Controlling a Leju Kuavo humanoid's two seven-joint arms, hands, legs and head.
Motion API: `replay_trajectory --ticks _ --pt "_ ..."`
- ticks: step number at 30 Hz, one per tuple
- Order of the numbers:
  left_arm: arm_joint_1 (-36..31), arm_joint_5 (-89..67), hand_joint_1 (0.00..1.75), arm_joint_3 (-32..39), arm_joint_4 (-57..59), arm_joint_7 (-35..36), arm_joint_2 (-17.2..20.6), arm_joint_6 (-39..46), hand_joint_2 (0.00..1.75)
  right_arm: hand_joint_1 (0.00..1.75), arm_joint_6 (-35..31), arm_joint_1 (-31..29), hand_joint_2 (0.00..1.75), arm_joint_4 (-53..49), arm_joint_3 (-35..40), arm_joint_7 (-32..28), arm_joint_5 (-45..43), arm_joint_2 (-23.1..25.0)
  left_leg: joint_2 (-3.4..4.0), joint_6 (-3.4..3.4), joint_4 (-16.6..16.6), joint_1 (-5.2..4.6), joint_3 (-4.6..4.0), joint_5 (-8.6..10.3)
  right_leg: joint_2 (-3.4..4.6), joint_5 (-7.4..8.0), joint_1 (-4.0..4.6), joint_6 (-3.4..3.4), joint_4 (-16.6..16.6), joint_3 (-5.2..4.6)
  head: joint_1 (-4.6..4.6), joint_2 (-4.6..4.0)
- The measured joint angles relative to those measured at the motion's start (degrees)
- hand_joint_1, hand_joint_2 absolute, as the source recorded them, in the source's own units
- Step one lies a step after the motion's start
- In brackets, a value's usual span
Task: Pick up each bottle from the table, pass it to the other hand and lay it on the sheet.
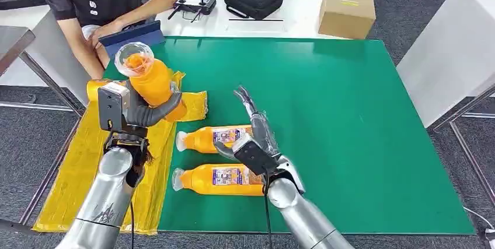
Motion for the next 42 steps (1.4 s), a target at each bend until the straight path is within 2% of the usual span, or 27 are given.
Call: replay_trajectory --ticks 9,13,17,19,24,28,30,37,38,39,42 --pt "0.10 -7.88 1.75 6.49 2.30 -1.99 3.78 8.21 1.75 0.00 -4.61 7.56 1.75 -16.05 -0.81 1.33 7.13 -6.67 0.02 0.00 0.01 -0.02 0.00 0.00 0.01 0.00 0.00 0.00 -0.01 -0.04 0.00 0.00" --pt "-0.68 -13.05 1.75 7.25 5.02 -2.03 4.85 12.09 1.75 0.00 -6.23 9.50 1.75 -21.49 -1.27 2.27 10.14 -8.78 0.01 0.00 0.00 -0.02 -0.02 -0.01 0.00 -0.01 0.00 0.00 -0.01 -0.05 0.00 0.00" --pt "-1.34 -19.88 1.75 7.21 6.75 0.03 5.37 15.97 1.75 0.00 -7.83 10.17 1.75 -23.68 -1.40 4.69 15.75 -9.87 0.03 0.00 0.00 -0.02 -0.02 0.00 0.01 0.00 -0.01 0.00 -0.01 -0.05 0.00 0.00" --pt "-1.97 -28.68 1.75 6.62 8.51 2.61 5.84 19.60 1.75 0.00 -8.06 10.25 1.75 -24.67 -1.38 7.39 21.67 -10.78 0.03 0.01 0.00 -0.02 -0.02 0.00 0.01 0.01 -0.01 0.00 -0.01 -0.04 0.00 0.00" --pt "-3.06 -46.05 1.75 6.31 13.71 6.71 6.89 24.43 1.75 0.00 -7.41 10.61 1.75 -26.95 -1.38 11.37 29.86 -13.07 0.01 0.01 0.01 -0.03 -0.02 0.01 0.00 0.01 -0.02 0.01 -0.01 -0.03 0.02 0.00" --pt "-4.33 -53.87 1.75 6.31 18.04 8.05 7.28 25.85 1.75 0.00 -7.17 10.68 1.75 -27.62 -1.33 12.00 31.47 -14.71 0.02 0.01 0.01 -0.03 -0.02 0.01 0.01 0.01 -0.02 0.01 -0.01 -0.04 0.00 0.00" --pt "-6.30 -60.45 1.75 6.20 24.36 9.92 7.30 27.42 1.75 0.00 -6.32 9.95 1.75 -27.69 -1.09 12.37 31.03 -16.02 0.02 0.01 0.01 -0.03 -0.03 0.00 0.01 0.01 -0.01 0.01 -0.01 -0.03 0.02 0.00" --pt "-8.32 -63.34 1.75 6.20 32.63 10.19 6.97 28.71 1.75 0.00 -5.83 9.36 1.75 -27.64 -0.26 12.52 30.53 -16.74 0.11 0.01 0.01 -0.03 -0.02 0.01 0.03 0.02 -0.01 0.01 -0.01 -0.03 0.00 0.00" --pt "-8.56 -63.79 1.06 6.18 33.54 10.34 6.95 28.77 1.75 0.00 -5.86 9.27 1.75 -27.64 -0.17 12.52 30.55 -16.81 0.11 0.01 0.01 -0.03 -0.02 0.01 0.03 0.02 -0.01 0.01 -0.01 -0.03 0.00 0.00" --pt "-8.79 -64.41 0.00 6.14 34.40 10.64 6.93 28.77 1.75 0.00 -5.83 9.14 1.75 -27.60 0.00 12.52 30.55 -16.89 0.11 0.01 0.01 -0.03 -0.03 0.01 0.03 0.02 -0.01 0.01 -0.01 -0.04 0.00 0.00" --pt "-9.13 -65.25 0.00 5.75 36.59 10.89 6.71 28.75 1.75 0.00 -5.46 8.71 1.75 -27.29 0.50 12.52 30.47 -17.07 0.11 0.01 0.01 -0.03 -0.03 0.00 0.03 0.01 -0.01 0.01 -0.01 -0.04 0.00 0.00"
